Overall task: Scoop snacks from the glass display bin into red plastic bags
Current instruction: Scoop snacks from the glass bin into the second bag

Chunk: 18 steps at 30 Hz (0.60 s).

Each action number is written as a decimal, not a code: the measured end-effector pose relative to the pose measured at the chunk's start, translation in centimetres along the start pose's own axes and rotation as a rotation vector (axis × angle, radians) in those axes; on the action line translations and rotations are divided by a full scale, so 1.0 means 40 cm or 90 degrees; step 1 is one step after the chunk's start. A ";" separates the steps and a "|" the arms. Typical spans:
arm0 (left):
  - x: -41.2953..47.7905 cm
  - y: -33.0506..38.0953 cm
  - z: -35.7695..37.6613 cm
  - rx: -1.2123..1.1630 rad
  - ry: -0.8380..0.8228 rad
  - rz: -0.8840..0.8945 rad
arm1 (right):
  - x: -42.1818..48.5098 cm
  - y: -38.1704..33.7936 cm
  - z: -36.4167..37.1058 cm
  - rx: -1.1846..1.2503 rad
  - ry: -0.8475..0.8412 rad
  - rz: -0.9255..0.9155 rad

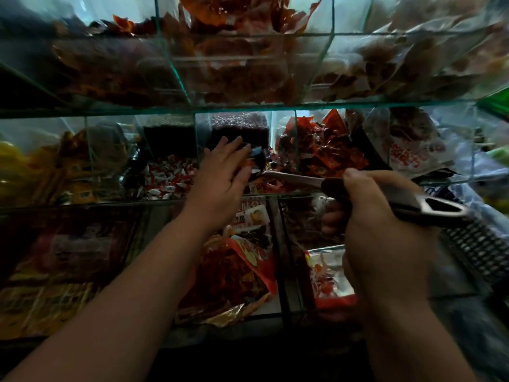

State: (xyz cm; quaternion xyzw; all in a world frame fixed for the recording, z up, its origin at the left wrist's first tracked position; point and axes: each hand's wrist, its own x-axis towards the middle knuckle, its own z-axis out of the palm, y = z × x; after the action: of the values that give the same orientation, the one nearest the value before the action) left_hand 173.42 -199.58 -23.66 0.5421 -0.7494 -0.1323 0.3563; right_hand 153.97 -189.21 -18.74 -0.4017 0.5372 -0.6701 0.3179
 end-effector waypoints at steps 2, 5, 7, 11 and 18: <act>0.018 -0.007 0.002 -0.057 0.014 -0.049 | 0.025 0.021 0.031 -0.002 -0.007 -0.036; -0.005 -0.021 -0.006 -0.168 0.088 -0.159 | 0.052 0.065 0.082 -0.081 -0.065 -0.178; -0.030 -0.032 -0.014 -0.207 0.122 -0.212 | 0.076 0.093 0.114 -0.156 -0.166 -0.271; -0.082 -0.048 -0.033 -0.224 0.160 -0.263 | 0.101 0.124 0.134 -0.374 -0.354 -0.420; -0.143 -0.032 -0.045 -0.259 0.136 -0.277 | 0.030 0.085 0.062 -0.308 -0.262 -0.481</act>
State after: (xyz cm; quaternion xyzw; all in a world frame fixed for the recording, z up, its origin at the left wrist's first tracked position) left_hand 176.48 -194.54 -25.36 0.6183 -0.5326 -0.2950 0.4971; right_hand 155.55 -192.13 -21.58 -0.7545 0.4203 -0.5015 0.0501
